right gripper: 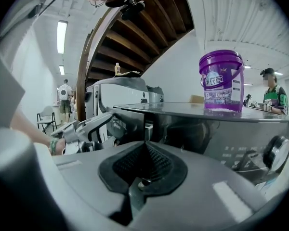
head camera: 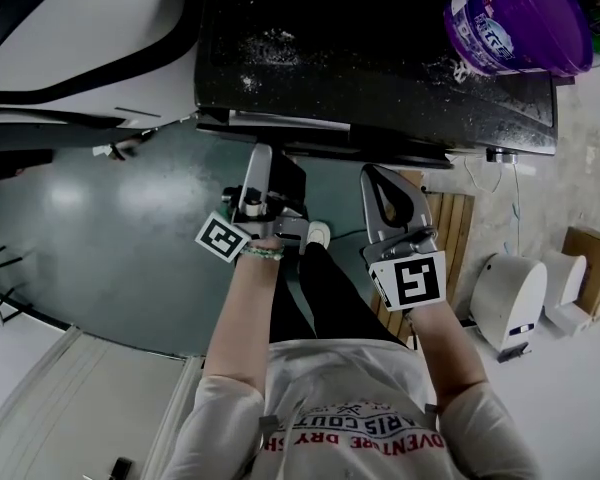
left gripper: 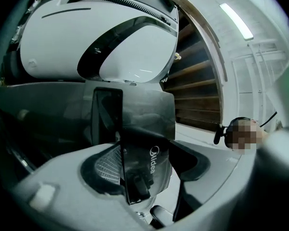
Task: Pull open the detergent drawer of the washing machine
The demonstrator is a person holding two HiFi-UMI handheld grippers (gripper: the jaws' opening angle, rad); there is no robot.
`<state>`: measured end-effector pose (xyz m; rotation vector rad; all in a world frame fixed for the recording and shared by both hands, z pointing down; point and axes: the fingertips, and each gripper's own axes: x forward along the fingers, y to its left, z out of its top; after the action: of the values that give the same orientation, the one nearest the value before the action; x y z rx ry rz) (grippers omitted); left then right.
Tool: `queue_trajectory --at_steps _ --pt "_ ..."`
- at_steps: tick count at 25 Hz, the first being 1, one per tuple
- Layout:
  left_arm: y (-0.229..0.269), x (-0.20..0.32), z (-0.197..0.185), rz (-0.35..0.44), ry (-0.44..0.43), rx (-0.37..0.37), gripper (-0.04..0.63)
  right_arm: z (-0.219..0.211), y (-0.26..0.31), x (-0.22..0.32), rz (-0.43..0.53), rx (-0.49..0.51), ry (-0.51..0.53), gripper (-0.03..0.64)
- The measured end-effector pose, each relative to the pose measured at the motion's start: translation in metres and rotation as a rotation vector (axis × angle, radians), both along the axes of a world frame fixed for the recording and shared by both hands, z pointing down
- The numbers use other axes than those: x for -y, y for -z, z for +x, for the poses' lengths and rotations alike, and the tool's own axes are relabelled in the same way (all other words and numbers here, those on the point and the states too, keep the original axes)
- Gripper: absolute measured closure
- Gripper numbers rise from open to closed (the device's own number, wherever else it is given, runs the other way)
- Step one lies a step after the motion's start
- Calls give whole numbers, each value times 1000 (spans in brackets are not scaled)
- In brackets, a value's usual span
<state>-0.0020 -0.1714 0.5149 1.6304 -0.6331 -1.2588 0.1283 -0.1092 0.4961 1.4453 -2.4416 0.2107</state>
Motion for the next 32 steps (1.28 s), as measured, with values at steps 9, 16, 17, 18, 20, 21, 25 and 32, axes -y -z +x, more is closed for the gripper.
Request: queue_trajectory --at_steps 9,16,17,18,20,21,25,32 --pt "0 -9 -1 -5 -7 1 296 -2 3 -11 47 -30 0 617" --pt "1 -23 -3 -19 -28 0 293 -9 21 -23 102 -13 -57 617" --pt "1 -27 -3 -19 -28 0 293 -7 21 -27 111 -25 -66 616" --pt "2 -31 -4 -18 -29 2 293 -4 22 -32 117 -27 -82 617" --pt "2 -41 -6 -14 -36 3 293 -1 24 -40 121 -12 -114 617" --pt "2 -46 -6 -12 -39 3 293 -1 24 -44 121 -9 -121 616" --pt "1 -68 -10 -7 -40 5 293 -6 18 -65 106 -10 -109 617" --pt "0 -95 -13 0 -49 10 288 -19 20 -95 94 18 -98 616"
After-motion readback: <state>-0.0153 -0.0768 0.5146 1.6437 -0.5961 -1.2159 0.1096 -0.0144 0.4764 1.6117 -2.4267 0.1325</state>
